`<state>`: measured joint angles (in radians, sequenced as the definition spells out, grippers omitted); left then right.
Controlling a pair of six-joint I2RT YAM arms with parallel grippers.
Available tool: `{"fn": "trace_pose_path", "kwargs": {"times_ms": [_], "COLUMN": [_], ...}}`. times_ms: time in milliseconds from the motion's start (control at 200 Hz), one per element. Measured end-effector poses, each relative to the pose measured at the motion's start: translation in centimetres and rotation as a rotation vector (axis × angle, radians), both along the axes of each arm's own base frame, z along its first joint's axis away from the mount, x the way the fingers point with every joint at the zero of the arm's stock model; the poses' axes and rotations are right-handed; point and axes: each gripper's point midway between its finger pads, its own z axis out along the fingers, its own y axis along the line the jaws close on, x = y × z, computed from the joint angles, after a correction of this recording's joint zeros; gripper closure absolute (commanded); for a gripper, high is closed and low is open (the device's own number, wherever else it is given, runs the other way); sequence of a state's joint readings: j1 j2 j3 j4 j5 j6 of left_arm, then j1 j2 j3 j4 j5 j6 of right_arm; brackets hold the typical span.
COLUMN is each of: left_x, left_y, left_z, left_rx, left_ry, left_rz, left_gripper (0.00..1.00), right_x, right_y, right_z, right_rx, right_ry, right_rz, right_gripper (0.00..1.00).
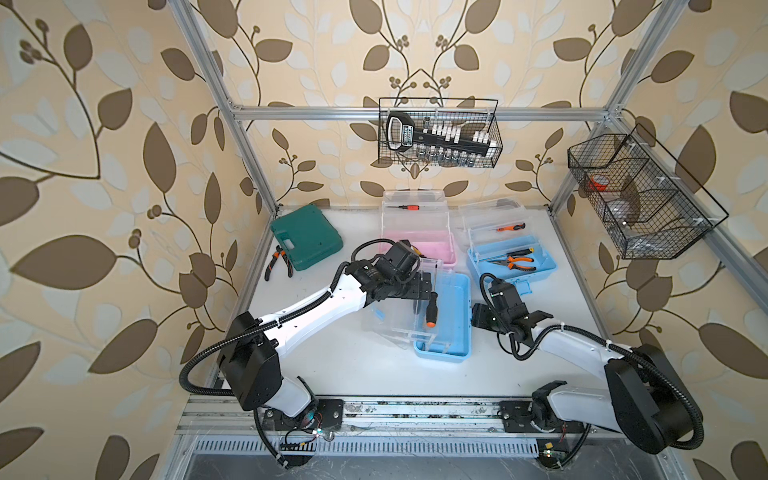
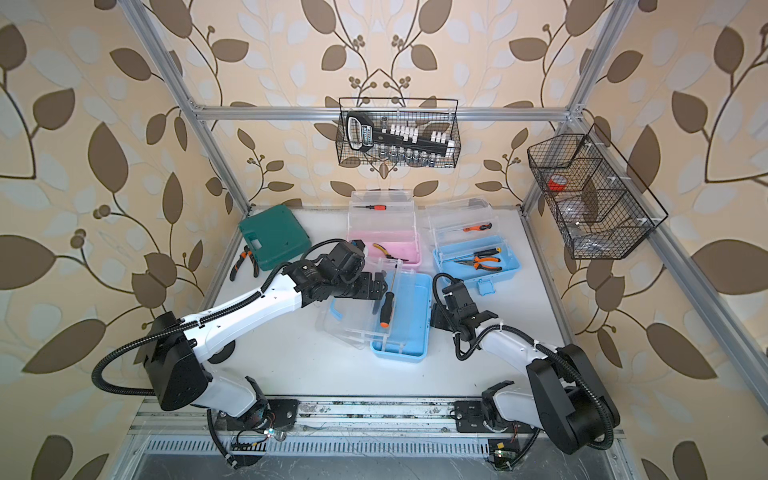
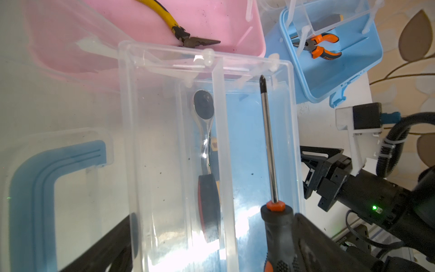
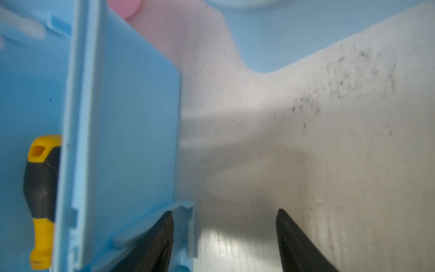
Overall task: Close toolboxes
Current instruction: Close the toolbox lid.
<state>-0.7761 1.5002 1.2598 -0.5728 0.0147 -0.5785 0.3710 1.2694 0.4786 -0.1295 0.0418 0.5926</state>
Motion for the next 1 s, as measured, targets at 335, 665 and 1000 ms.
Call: {"fn": "trace_pose_path", "kwargs": {"times_ms": [335, 665, 1000], "left_x": [0.7, 0.9, 1.1], "left_y": [-0.5, 1.3, 1.9], "left_z": [0.0, -0.7, -0.9], "left_rx": [0.037, 0.128, 0.161], "left_ry": [-0.005, -0.014, -0.026], "left_rz": [0.004, 0.04, 0.061], "left_gripper": [0.01, 0.01, 0.01], "right_x": [0.5, 2.5, 2.9], "right_y": [1.6, 4.6, 4.7], "right_z": [-0.4, -0.4, -0.3], "right_rx": [0.016, 0.023, -0.006], "right_ry": [0.011, -0.007, 0.002], "right_rz": [0.026, 0.072, 0.073], "right_gripper": [0.47, 0.48, 0.47]}}
